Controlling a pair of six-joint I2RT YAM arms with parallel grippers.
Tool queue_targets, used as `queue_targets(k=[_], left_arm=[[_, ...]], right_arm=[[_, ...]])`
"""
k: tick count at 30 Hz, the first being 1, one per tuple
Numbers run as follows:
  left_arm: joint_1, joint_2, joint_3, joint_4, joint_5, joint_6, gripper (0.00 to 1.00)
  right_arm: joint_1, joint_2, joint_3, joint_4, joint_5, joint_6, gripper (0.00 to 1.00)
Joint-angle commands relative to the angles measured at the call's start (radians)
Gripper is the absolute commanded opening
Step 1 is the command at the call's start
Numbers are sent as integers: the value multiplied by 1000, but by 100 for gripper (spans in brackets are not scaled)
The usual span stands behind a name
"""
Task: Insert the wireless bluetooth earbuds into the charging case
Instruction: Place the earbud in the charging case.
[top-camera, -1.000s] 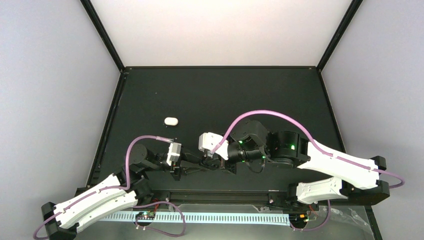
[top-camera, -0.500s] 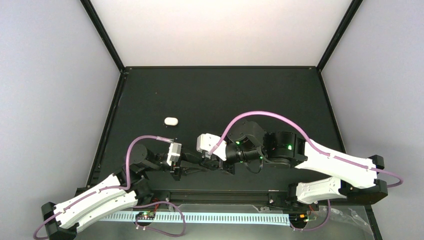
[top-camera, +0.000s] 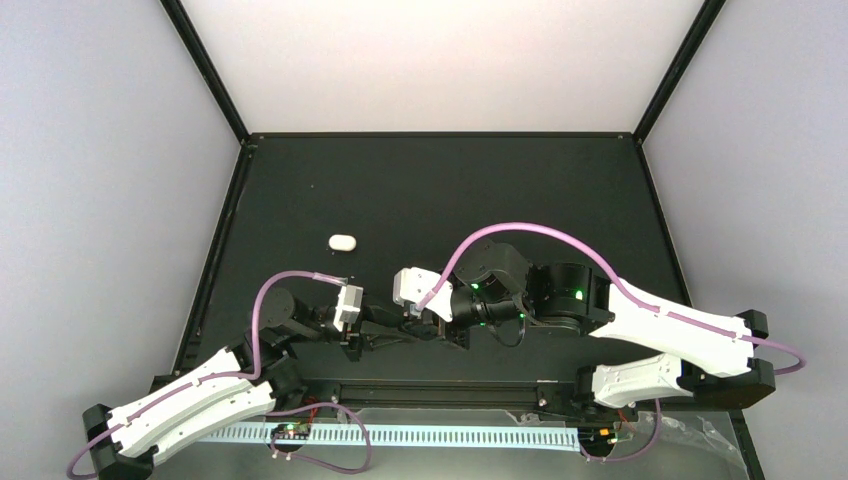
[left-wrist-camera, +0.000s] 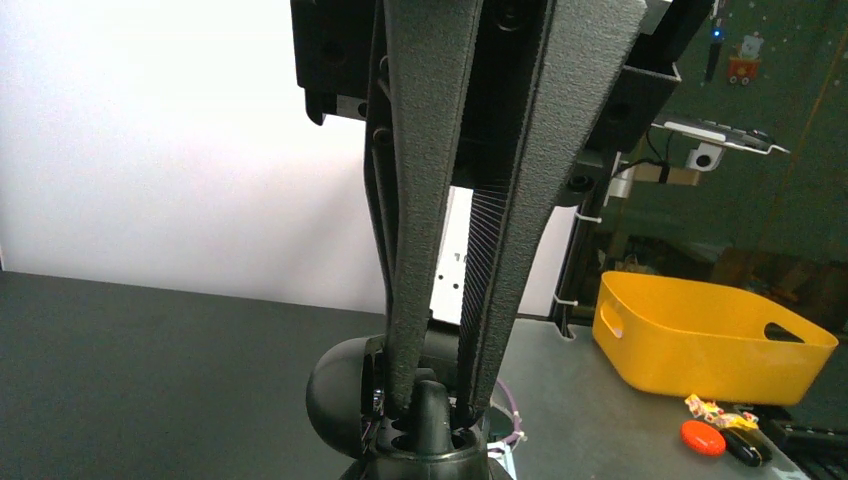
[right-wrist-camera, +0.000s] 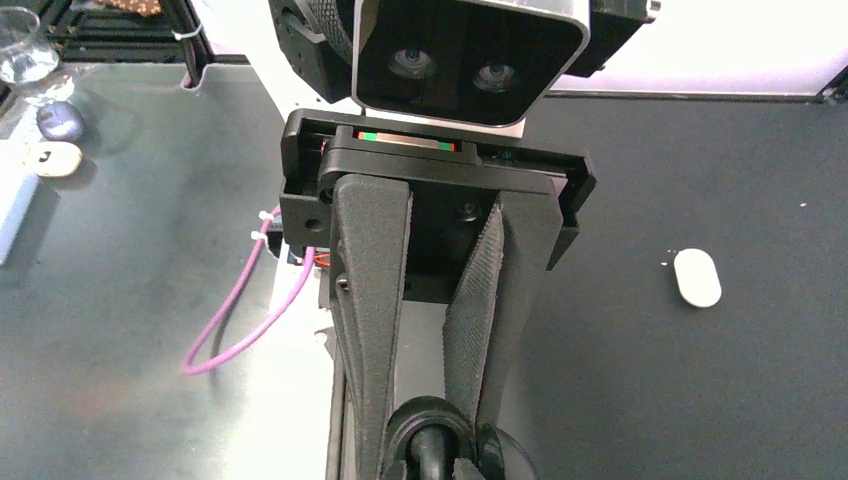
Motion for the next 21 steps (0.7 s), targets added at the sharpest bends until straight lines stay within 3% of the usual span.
queue_targets(k=[1,21], left_arm=[[-5,-14,23,16,-8,11,2],[-5,-9,22,18,-8,11,1]], right_arm=[[10,0,17,0,25,-2,13],[10,-28,24,9,44,4,22]])
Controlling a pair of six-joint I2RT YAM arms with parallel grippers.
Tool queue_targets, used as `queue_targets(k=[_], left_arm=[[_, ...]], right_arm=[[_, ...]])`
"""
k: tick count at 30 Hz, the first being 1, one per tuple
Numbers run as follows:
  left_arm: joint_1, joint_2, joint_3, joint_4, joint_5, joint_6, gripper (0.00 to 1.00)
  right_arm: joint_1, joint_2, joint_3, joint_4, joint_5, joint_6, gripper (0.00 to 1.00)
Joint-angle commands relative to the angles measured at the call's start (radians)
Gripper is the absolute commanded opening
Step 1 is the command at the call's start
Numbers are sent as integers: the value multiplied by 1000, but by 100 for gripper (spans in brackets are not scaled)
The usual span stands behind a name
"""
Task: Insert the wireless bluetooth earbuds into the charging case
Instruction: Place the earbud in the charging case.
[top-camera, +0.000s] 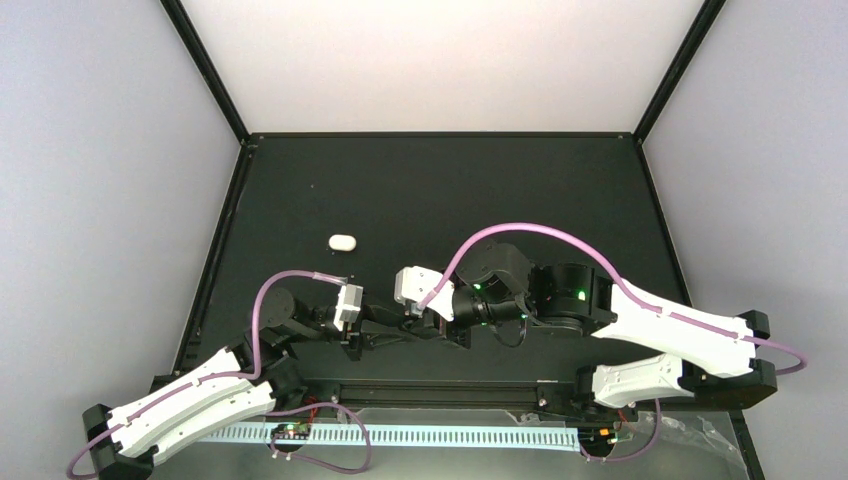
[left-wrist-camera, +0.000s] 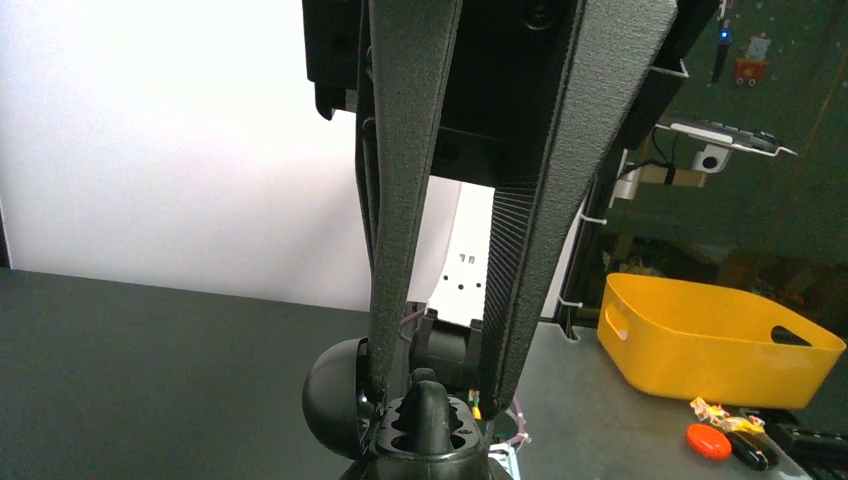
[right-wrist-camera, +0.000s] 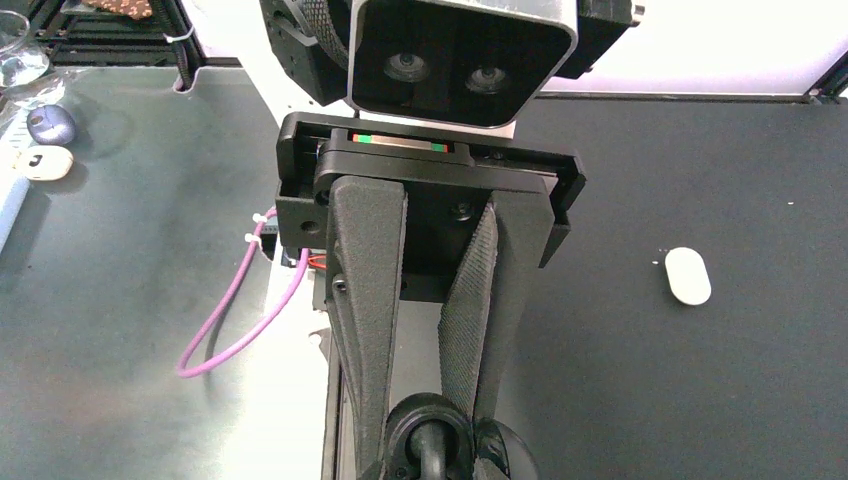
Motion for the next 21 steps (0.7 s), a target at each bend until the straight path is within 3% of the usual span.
queue_targets(k=[1,21], left_arm=[[-5,-9,22,20,0,11,2],[-5,0,24,22,1,12,2]], right_arm=[[8,-26,25,9,28,3,22],[9,-57,43,-11,57,2,27]])
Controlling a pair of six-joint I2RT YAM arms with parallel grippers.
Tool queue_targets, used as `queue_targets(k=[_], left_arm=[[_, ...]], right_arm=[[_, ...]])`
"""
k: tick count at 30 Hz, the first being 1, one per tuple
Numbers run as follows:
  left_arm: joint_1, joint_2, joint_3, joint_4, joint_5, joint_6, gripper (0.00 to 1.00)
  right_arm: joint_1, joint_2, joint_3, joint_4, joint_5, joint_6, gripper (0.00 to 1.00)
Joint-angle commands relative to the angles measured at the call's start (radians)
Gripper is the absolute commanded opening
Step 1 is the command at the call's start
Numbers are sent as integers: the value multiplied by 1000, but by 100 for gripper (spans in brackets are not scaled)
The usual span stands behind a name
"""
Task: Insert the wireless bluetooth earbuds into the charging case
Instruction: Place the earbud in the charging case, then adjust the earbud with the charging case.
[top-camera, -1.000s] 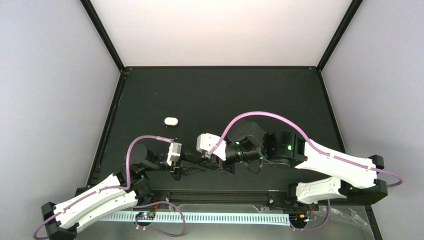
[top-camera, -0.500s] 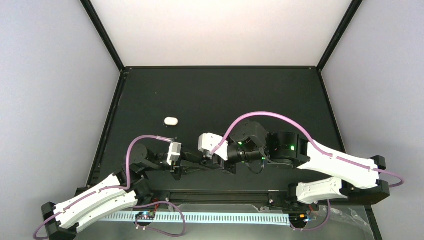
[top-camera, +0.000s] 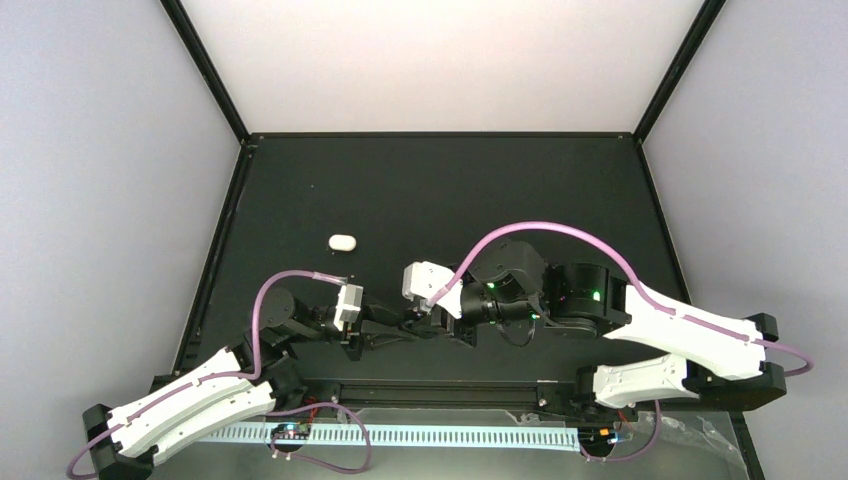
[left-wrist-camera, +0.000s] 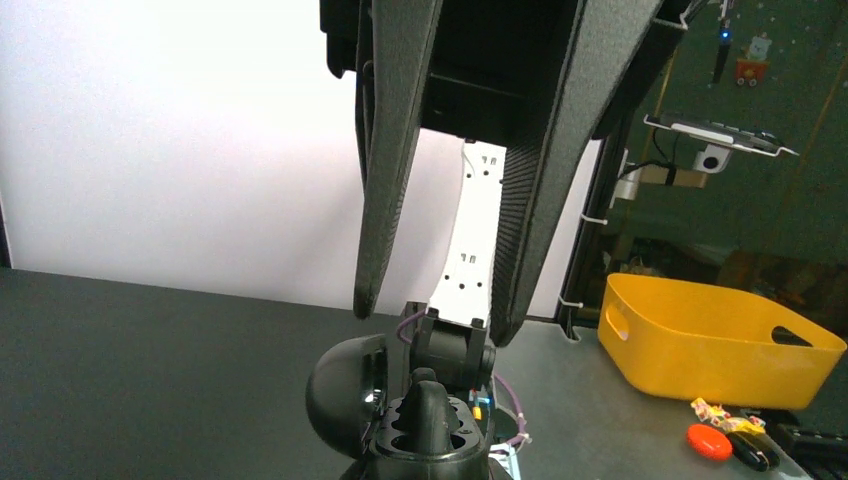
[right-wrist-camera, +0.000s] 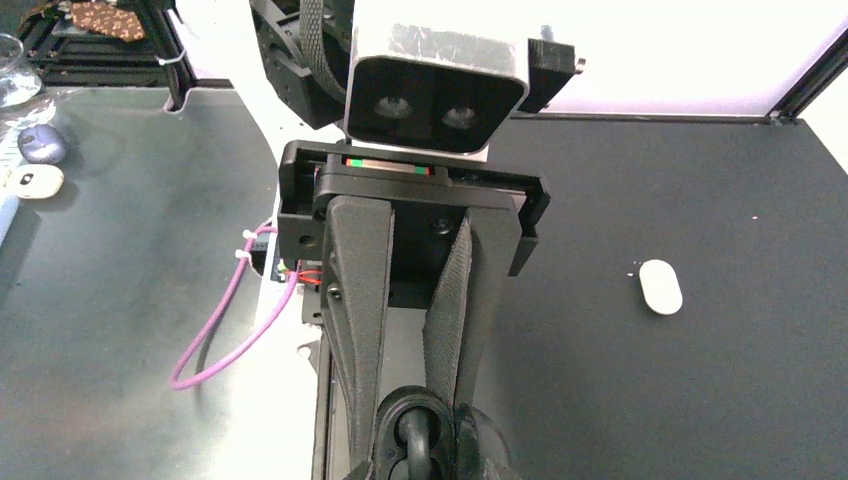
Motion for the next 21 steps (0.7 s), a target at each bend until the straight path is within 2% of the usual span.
queue_targets(k=[1,6,14,21], left_arm=[[-5,-1,25,21,3,12,2],[-5,-5,30,25,7,9,2],[-5,-16,34,42,15,-9,2],[-5,-17,42,84,29,-40,2]], right_arm=[[6,-29,30,-6,38,1,29],[5,-62,7,16,87,8,34],[5,-165,-116,167,226,58,42],[4,-208,-188,270,218,138,55]])
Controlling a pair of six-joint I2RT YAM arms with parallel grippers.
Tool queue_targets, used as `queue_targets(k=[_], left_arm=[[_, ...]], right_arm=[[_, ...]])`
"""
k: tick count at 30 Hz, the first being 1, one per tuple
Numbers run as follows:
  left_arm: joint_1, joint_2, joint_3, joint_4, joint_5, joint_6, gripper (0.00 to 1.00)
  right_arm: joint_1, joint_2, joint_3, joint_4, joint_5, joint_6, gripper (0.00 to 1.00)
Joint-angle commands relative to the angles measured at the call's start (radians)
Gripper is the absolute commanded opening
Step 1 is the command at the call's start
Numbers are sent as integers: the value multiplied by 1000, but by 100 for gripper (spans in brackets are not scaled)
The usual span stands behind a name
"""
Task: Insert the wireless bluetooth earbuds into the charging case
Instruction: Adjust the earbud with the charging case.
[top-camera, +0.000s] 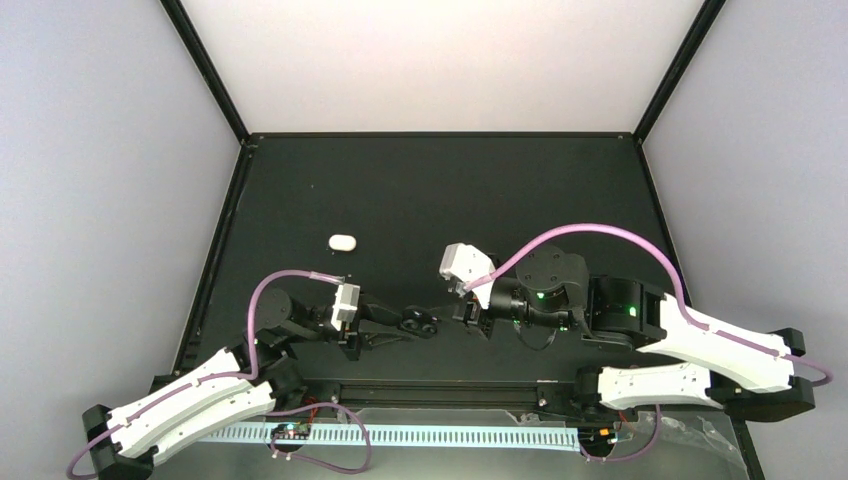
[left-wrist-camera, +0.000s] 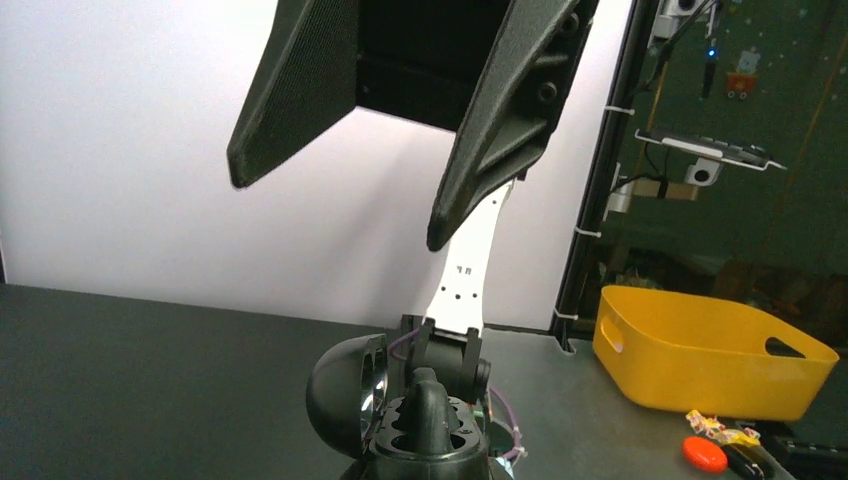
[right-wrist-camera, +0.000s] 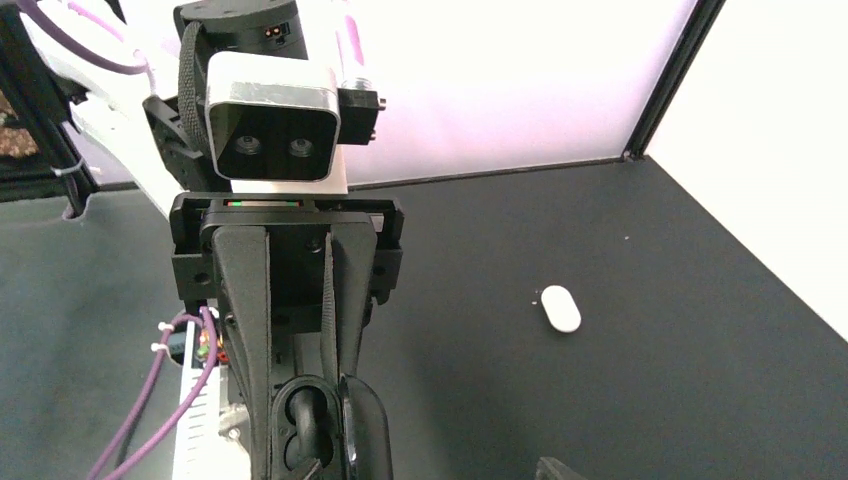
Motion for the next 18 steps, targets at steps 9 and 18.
queue_targets(k=[9,18], left_arm=[[-5,-27,45,110,40,-71,2],[-5,-36,46,126,37,-85,2]], right_arm=[[5,-106,-143,238,24,131,61],[5,-91,-148,222,1,134,65]])
